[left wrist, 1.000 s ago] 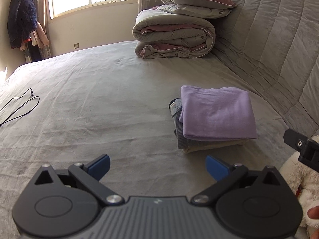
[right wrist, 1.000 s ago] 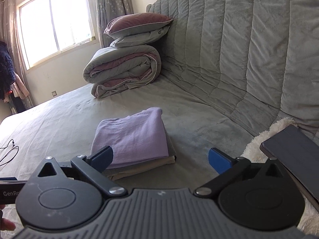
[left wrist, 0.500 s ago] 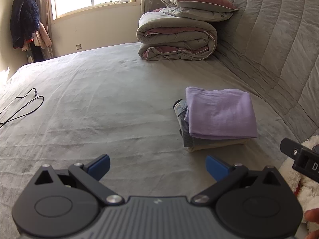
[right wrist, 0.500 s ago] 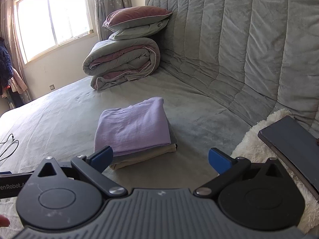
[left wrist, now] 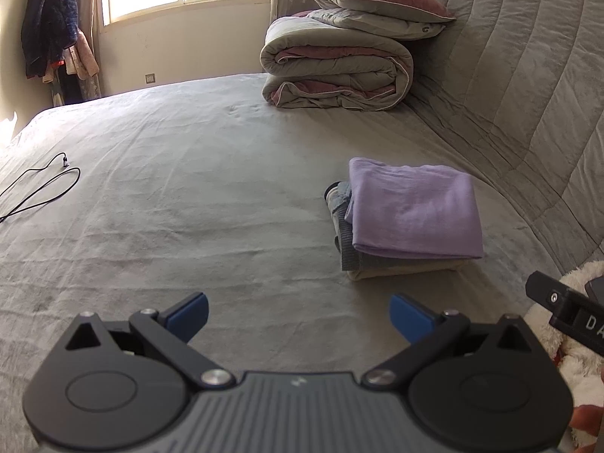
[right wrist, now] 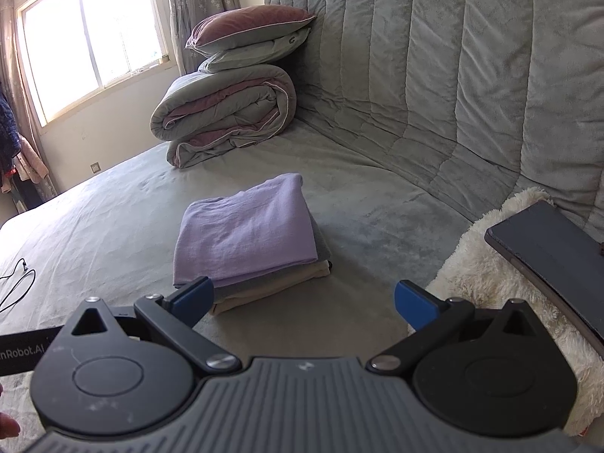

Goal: Fold clothes

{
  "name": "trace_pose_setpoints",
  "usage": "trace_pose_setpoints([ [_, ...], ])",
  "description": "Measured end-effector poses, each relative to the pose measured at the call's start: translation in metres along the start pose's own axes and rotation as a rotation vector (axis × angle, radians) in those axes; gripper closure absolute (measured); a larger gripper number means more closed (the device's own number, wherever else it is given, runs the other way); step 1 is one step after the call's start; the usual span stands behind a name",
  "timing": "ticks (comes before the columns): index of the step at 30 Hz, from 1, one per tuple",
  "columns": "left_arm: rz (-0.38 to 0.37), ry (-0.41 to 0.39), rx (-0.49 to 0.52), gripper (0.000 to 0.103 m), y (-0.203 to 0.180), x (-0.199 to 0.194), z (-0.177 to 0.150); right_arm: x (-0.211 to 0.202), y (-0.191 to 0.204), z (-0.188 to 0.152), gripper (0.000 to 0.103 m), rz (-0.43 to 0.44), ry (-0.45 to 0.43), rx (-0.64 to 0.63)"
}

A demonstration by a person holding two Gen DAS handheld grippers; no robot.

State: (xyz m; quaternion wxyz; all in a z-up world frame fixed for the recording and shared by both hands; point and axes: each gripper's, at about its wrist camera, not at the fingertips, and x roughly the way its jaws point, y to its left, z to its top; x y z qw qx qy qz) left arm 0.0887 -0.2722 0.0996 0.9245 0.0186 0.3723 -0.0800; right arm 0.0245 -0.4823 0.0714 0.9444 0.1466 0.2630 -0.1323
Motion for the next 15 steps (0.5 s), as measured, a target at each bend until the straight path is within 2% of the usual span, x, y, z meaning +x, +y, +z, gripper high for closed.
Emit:
trace_pose_setpoints([
  [15, -0.002, 0.008, 0.013, 0.001, -0.0063, -0.0069, -0.0099, -0.0101, -0.0066, -0.0031, 0.000, -0.014, 0.006, -0.006],
])
